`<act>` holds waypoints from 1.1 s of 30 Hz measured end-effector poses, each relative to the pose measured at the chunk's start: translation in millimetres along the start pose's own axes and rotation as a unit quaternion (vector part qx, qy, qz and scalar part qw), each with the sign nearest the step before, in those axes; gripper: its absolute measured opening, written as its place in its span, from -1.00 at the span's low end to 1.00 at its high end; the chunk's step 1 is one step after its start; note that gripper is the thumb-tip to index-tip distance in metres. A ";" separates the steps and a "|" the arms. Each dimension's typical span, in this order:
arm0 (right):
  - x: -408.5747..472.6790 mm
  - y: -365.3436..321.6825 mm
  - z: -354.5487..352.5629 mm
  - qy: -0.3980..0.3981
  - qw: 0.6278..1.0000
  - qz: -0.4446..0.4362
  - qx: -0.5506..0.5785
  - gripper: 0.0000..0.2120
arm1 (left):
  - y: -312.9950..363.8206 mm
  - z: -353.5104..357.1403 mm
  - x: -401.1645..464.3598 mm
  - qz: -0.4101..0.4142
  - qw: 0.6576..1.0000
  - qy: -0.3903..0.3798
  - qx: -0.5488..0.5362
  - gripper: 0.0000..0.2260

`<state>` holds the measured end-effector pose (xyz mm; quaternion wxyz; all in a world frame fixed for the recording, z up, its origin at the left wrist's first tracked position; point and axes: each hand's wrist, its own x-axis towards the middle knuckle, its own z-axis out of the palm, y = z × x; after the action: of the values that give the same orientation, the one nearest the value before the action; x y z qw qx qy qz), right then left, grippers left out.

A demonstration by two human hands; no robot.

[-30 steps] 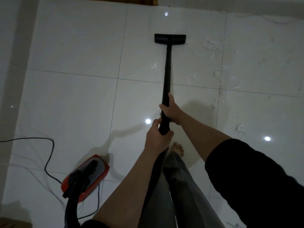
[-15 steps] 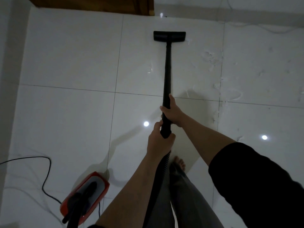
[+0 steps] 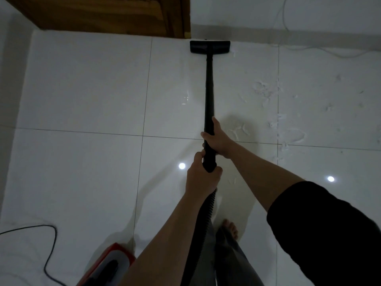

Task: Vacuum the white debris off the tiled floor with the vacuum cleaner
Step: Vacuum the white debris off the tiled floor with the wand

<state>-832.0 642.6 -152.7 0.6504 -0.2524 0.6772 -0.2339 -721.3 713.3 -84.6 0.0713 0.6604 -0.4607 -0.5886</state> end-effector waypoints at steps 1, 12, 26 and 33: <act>3.3 -1.2 -0.3 0.000 1.000 0.000 0.004 -0.22 | 0.8 -0.6 4.0 -0.001 1.000 -0.001 -0.001 -0.59; 25.2 -0.9 -4.2 0.005 1.000 0.000 0.025 -0.22 | 0.1 1.9 27.4 -0.002 1.000 -0.007 0.015 -0.59; 15.3 -5.1 -1.9 0.019 0.999 -0.030 -0.004 -0.24 | 6.8 -0.7 16.0 -0.014 1.000 0.003 -0.010 -0.61; -20.2 10.7 4.9 0.013 0.999 -0.030 -0.021 -0.23 | 0.7 3.8 -28.7 0.000 1.000 0.023 0.002 -0.61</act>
<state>-826.9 663.9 -144.4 0.6286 -0.2827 0.6827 -0.2428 -721.5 734.5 -64.9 0.0807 0.6738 -0.4605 -0.5723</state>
